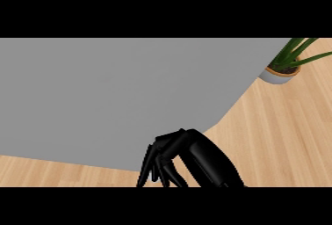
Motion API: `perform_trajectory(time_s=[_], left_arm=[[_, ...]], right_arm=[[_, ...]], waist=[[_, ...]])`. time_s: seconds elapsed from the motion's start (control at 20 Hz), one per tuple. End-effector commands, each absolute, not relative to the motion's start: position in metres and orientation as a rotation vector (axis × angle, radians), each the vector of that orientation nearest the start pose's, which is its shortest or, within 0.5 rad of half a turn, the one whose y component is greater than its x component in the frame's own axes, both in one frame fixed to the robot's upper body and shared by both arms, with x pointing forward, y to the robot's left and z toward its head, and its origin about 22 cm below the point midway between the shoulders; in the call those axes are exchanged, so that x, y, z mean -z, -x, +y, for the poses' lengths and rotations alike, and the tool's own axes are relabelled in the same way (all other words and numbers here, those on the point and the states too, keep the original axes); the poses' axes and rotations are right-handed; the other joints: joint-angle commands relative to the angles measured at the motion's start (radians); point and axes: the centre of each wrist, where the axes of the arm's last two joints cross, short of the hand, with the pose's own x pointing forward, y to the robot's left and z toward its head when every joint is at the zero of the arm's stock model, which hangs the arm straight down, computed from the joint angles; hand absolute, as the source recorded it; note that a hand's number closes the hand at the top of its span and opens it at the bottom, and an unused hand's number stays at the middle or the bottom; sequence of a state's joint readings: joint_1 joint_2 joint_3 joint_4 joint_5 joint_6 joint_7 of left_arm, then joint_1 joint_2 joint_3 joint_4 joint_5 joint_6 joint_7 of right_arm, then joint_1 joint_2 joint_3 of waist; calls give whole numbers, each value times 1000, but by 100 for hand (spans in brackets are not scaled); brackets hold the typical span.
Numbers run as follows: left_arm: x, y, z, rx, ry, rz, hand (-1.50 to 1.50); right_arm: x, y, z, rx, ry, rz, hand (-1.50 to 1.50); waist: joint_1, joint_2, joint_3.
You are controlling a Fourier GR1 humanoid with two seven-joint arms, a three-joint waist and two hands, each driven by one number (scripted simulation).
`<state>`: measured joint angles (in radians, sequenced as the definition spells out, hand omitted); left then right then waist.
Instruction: Pick up the bottled water, place it into the cabinet and close the cabinet
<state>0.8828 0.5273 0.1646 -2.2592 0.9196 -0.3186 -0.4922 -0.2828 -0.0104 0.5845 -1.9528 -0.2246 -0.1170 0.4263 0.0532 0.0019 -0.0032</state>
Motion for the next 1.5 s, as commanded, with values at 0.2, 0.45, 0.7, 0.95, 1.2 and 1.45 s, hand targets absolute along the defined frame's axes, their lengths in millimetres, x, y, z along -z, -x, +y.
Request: perform_trajectory(time_s=[0.2,0.45,0.7,0.95,1.2,1.45], left_arm=[[-110,-38,370,-250,339,-1997,-150],[-107,-30,364,-247,336,-2011,-150],[-107,-17,365,-243,332,-1981,-150],[-123,-16,376,-247,334,-2007,-150],[-114,-13,380,-234,373,-1965,-150],[-118,-24,375,-214,378,-1992,-150]], right_arm=[[-179,-286,-92,-294,-710,-1624,150],[-164,-331,-101,-321,-699,-1570,150],[-166,-363,-108,-382,-688,-1595,150],[-154,-375,-125,-401,-711,-1587,150],[-174,-384,-99,-434,-707,-1575,150],[-177,-383,-75,-462,-812,-1538,150]], waist=[[-22,0,3],[-26,0,3],[-16,1,3],[-17,2,4],[0,5,2],[4,10,2]])
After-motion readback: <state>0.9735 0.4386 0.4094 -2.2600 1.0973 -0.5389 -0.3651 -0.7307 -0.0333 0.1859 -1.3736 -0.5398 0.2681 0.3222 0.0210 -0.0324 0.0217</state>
